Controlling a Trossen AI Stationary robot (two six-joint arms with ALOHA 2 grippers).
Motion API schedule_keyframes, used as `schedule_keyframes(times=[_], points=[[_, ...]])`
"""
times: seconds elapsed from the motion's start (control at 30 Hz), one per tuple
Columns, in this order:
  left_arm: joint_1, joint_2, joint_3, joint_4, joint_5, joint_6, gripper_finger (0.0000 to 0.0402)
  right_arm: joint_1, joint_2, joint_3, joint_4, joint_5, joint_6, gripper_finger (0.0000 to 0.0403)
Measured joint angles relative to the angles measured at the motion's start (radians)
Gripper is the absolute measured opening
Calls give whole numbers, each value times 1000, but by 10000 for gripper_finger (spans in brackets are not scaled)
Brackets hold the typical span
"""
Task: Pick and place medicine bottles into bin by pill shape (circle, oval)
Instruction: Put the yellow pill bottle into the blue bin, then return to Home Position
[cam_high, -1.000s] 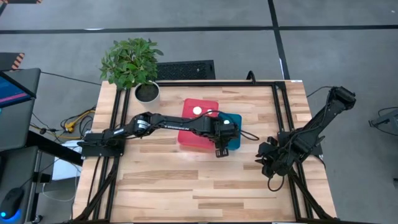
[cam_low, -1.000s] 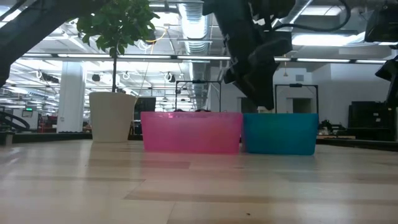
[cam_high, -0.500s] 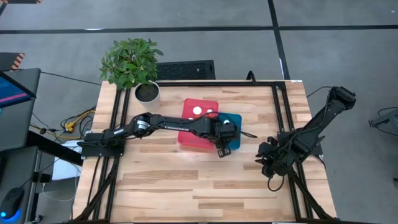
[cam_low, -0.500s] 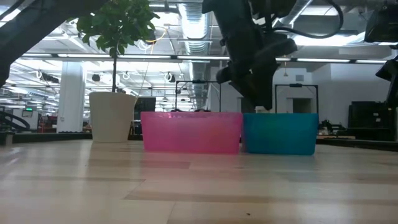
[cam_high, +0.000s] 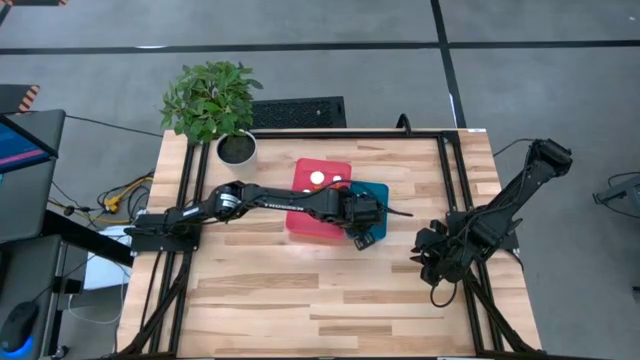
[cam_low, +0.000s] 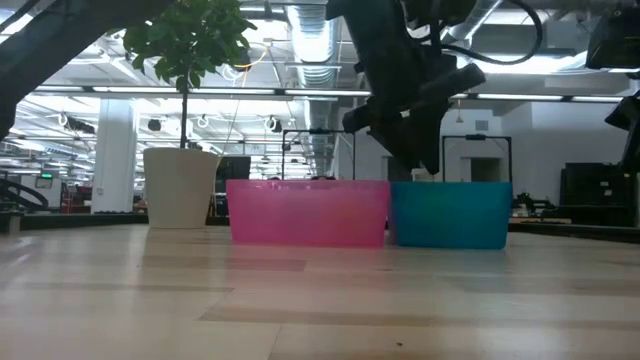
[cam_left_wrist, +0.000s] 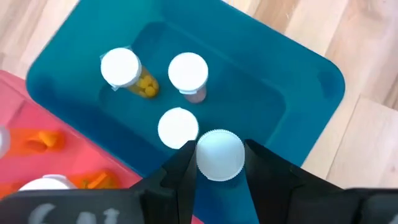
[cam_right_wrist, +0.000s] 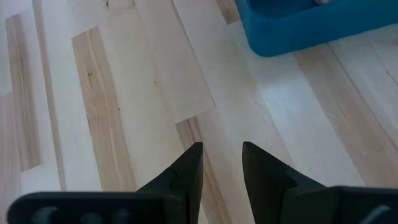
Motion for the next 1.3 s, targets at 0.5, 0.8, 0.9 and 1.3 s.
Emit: schedule_keyframes(times=[0.5, 0.8, 0.9, 1.3], points=[[-18, 42, 0, 3, -9, -18, 109, 0, 0, 0, 0, 2, 1, 120], [-18, 42, 1, 2, 11, -11, 136, -1, 0, -1, 0, 3, 1, 120], [-18, 42, 2, 2, 8, -11, 156, 0, 0, -1, 0, 3, 1, 120], [-18, 42, 2, -10, 15, -18, 203, -1, 0, -1, 0, 3, 2, 120]])
